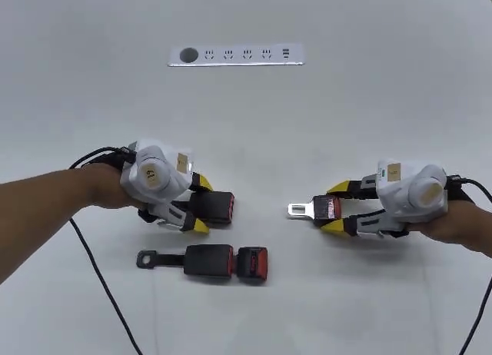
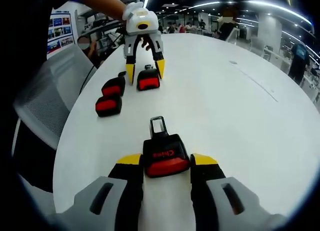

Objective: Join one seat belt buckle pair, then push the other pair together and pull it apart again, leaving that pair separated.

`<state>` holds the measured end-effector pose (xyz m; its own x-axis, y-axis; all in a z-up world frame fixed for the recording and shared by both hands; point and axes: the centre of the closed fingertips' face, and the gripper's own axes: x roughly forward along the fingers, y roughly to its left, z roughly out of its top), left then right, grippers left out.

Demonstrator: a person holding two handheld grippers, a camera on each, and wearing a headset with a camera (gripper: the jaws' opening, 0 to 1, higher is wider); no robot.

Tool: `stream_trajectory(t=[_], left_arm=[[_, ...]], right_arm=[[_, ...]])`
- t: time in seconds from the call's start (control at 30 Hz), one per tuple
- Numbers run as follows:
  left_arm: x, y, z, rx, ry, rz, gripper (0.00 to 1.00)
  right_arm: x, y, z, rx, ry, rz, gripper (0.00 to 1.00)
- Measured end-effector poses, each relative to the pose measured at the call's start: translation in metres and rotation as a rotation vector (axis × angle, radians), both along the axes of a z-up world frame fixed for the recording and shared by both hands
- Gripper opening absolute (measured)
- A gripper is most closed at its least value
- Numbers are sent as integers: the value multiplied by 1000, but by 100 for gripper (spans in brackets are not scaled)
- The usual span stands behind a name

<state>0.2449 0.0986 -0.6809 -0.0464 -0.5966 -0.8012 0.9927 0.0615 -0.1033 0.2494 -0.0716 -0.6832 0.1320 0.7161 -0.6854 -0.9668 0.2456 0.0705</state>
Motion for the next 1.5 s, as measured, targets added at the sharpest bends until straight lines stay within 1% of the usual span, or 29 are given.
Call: stream_trajectory(t=[0.07,0.1,0.17,0.23,0.3,0.37,0.4,0.47,0.53,0.6,0.67,0.7,0.73,0.77,0.83,0.9,0.97,1.0,1.03,1.07,1.1,1.17,1.2,1.23,1.3,1.37,1.4,1.43,1.5], left_arm=[[4,-2,6,-13,-14,20,52],[8,-3,8,-20,-24,37,54],[14,-4,13,-40,-22,78,58],[19,-4,17,-50,-36,108,66],[22,-3,21,-56,-43,148,74],[25,-2,27,-61,-63,183,79],[25,-2,29,-64,-61,199,81],[25,2,34,-55,-49,272,84],[28,4,40,-83,-54,341,90],[28,11,44,-106,-45,413,95],[28,13,47,-116,-51,449,96],[28,19,50,-126,-61,494,97],[27,23,51,-136,-49,539,98],[27,25,52,-148,-42,562,100],[24,29,60,-158,-57,597,100],[26,32,66,-189,-84,633,100],[22,34,73,-217,-80,679,100],[20,36,76,-217,-84,693,100],[17,40,75,-224,-92,710,100],[15,41,76,-232,-97,720,100],[9,41,83,-240,-107,738,100],[6,49,87,-249,-128,768,100],[5,51,90,-261,-139,785,100],[1,54,93,-280,-138,800,100],[-9,58,97,-282,-137,816,100],[-15,64,99,-290,-146,839,100],[-17,69,101,-312,-149,861,100],[-18,72,102,-322,-151,873,100],[-26,77,106,-335,-158,896,100]], right_arm=[[0,2,6,37,45,-65,42],[3,1,8,39,33,-70,47],[10,-2,7,35,22,-111,63],[13,-2,11,47,10,-147,72],[18,-5,14,46,-14,-183,75],[21,-7,17,51,-27,-224,77],[22,-8,18,53,-29,-240,77],[27,-12,17,52,-49,-288,79],[28,-13,22,61,-65,-350,81],[28,-13,24,82,-74,-398,81],[26,-11,28,90,-87,-421,81],[22,-8,33,97,-101,-450,82],[21,-7,35,99,-108,-457,83],[20,-6,40,107,-124,-477,83],[18,-5,46,130,-132,-520,83],[20,-6,53,155,-150,-579,86],[17,-4,63,173,-160,-605,87],[15,-4,66,181,-165,-627,88],[14,-4,68,185,-168,-638,88],[9,-2,76,187,-180,-652,89],[7,-2,78,189,-183,-659,90],[3,-1,83,199,-193,-678,90],[0,-1,87,205,-199,-686,90],[-3,-1,90,211,-205,-696,91],[-7,-2,91,215,-216,-706,92],[-11,-2,94,217,-225,-715,93],[-12,-3,94,223,-224,-720,93],[-15,-2,95,227,-225,-727,93],[-25,1,102,237,-236,-741,94]])
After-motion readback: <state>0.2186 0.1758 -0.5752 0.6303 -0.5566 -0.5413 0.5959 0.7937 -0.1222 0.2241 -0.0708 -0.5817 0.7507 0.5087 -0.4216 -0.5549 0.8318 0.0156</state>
